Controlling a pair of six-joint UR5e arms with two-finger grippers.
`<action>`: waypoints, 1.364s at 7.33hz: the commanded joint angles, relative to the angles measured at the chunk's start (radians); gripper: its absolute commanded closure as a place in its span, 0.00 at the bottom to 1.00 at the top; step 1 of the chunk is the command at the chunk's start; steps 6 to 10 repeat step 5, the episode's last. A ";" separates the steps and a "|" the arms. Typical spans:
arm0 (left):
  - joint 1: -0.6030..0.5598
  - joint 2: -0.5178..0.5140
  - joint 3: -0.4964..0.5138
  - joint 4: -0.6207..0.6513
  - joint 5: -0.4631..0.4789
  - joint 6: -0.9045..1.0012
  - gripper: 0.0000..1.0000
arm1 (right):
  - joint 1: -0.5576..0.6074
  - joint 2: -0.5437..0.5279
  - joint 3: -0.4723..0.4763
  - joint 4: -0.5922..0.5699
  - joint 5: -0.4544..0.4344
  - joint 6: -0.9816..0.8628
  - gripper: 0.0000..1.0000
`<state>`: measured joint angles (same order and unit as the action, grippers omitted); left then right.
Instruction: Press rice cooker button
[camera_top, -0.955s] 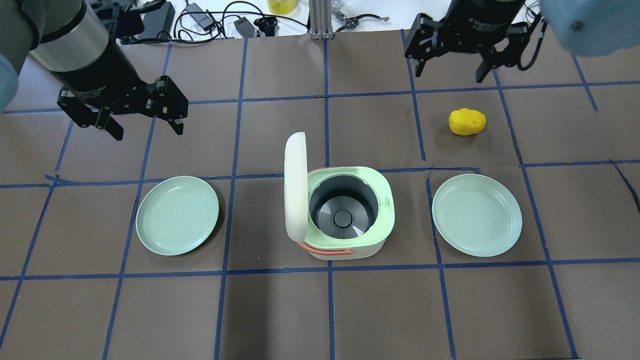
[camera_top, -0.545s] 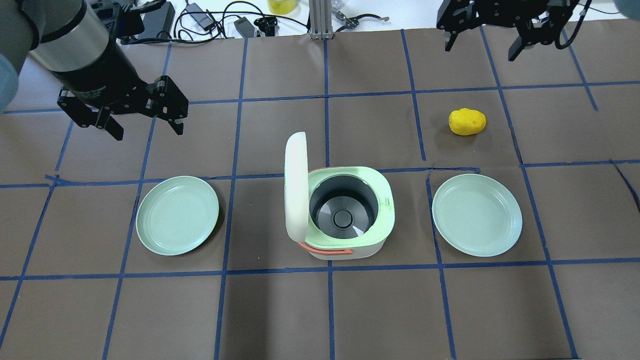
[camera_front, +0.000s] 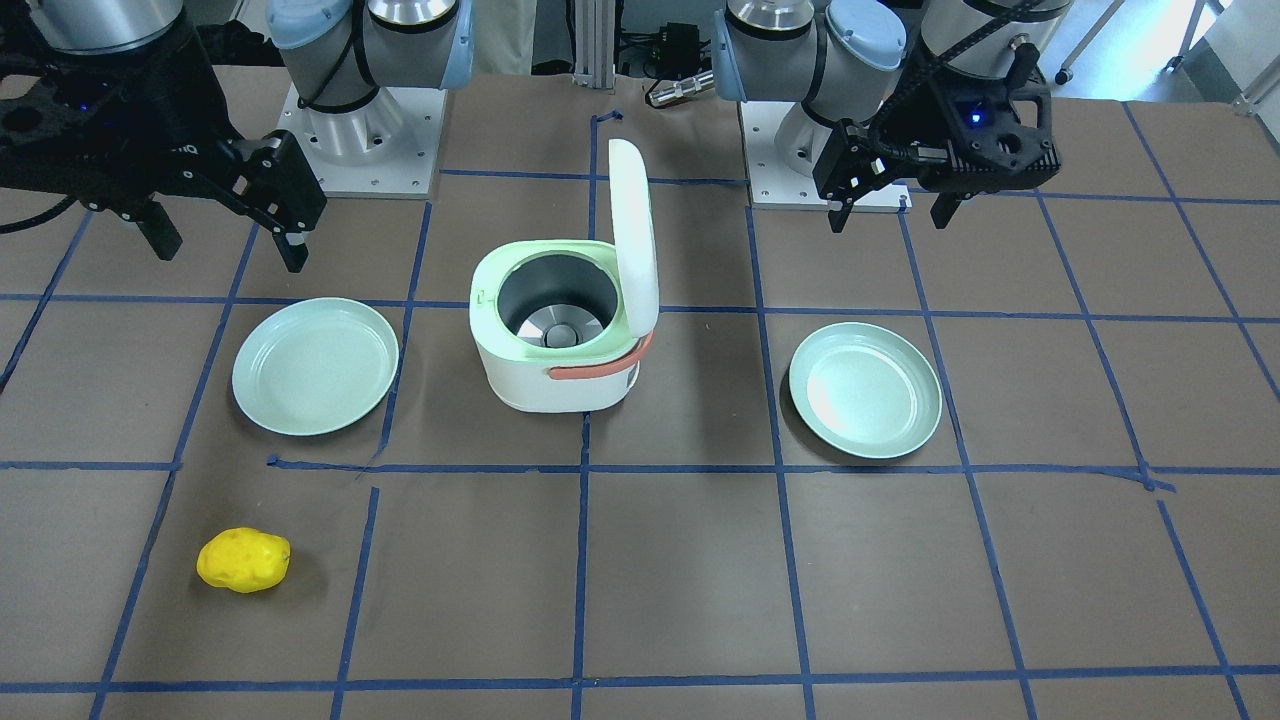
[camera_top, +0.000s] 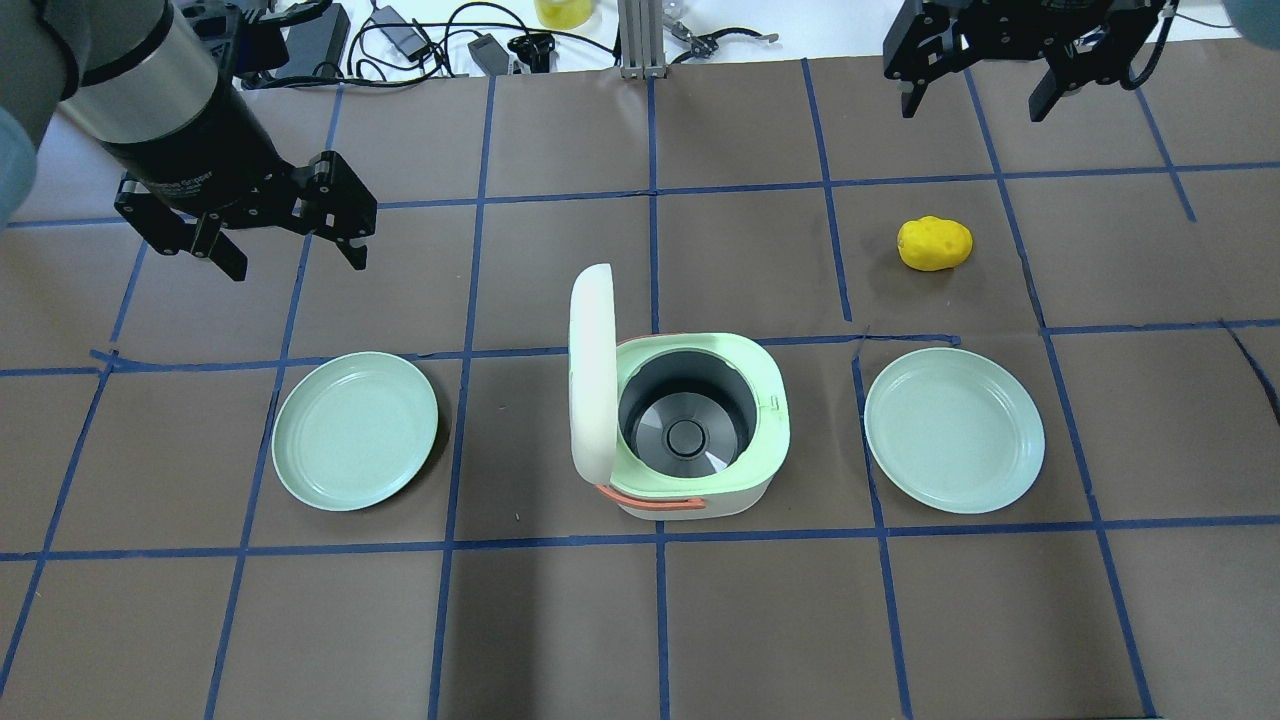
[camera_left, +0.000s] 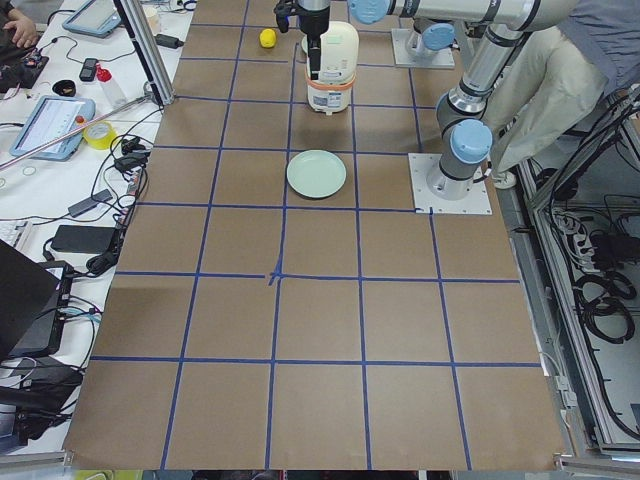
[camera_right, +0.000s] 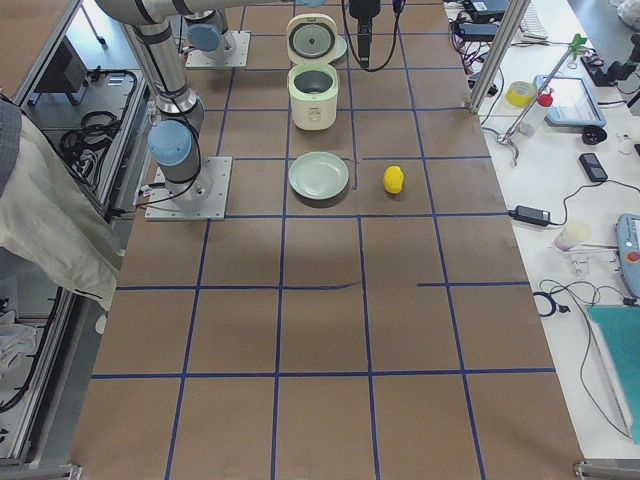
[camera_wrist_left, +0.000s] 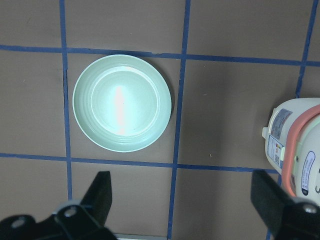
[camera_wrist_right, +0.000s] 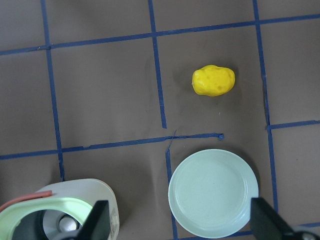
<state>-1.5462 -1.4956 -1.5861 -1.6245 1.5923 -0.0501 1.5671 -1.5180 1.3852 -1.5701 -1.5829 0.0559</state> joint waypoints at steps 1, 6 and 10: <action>0.000 0.000 0.000 0.000 0.000 0.001 0.00 | 0.001 0.005 0.002 0.001 0.006 -0.070 0.00; 0.000 0.000 0.000 0.000 0.000 0.001 0.00 | 0.002 0.004 0.008 0.001 0.000 -0.068 0.00; 0.000 0.000 0.000 0.000 0.000 0.001 0.00 | 0.002 0.004 0.008 0.001 0.000 -0.068 0.00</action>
